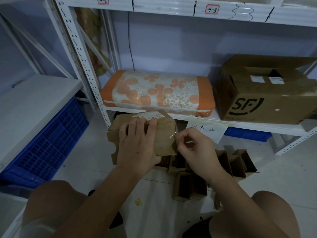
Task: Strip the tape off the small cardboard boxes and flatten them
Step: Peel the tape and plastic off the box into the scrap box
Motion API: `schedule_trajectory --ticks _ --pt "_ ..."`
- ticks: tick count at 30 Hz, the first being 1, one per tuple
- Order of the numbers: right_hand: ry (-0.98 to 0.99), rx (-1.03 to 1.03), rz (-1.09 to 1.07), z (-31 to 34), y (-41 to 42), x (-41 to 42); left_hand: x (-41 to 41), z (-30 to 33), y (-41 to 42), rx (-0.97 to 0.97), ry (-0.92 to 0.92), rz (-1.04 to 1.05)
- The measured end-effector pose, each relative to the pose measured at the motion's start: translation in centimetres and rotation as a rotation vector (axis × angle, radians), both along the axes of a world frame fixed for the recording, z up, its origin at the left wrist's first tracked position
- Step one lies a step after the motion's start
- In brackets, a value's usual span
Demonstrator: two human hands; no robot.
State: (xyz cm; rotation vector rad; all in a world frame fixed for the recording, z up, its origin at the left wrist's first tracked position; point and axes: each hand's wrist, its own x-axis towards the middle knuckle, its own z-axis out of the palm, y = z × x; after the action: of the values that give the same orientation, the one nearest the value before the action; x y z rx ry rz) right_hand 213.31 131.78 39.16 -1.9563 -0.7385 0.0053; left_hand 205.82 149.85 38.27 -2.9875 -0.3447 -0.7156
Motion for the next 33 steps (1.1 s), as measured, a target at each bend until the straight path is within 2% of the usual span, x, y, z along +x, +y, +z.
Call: schedule_trajectory --ticks 10,12,16,21,24,29,33 --pt "-0.156 -0.063 0.006 -1.6 -0.7 -0.3 -0.4 -0.6 0.2 -0.099 0.149 -0.024" --pt "-0.119 -0.042 0.006 -1.5 -1.0 -0.4 -0.4 -0.6 0.2 -0.142 0.187 -0.033" --pt "0.178 0.133 -0.010 -1.0 -1.4 -0.5 -0.5 0.0 0.0 -0.273 0.266 -0.059" --pt "0.219 0.162 0.036 -1.2 -1.9 -0.4 -0.5 -0.1 -0.2 -0.413 0.352 -0.087" --pt "0.178 0.118 0.026 -1.2 -1.9 -0.6 -0.5 -0.3 -0.5 -0.419 0.360 -0.083" --pt "-0.077 -0.050 0.117 -1.5 -2.1 -0.3 -0.3 0.0 0.1 -0.295 0.315 -0.085" --pt "-0.129 -0.147 0.156 -1.3 -1.7 -0.2 -0.4 0.1 0.0 -0.233 0.286 -0.111"
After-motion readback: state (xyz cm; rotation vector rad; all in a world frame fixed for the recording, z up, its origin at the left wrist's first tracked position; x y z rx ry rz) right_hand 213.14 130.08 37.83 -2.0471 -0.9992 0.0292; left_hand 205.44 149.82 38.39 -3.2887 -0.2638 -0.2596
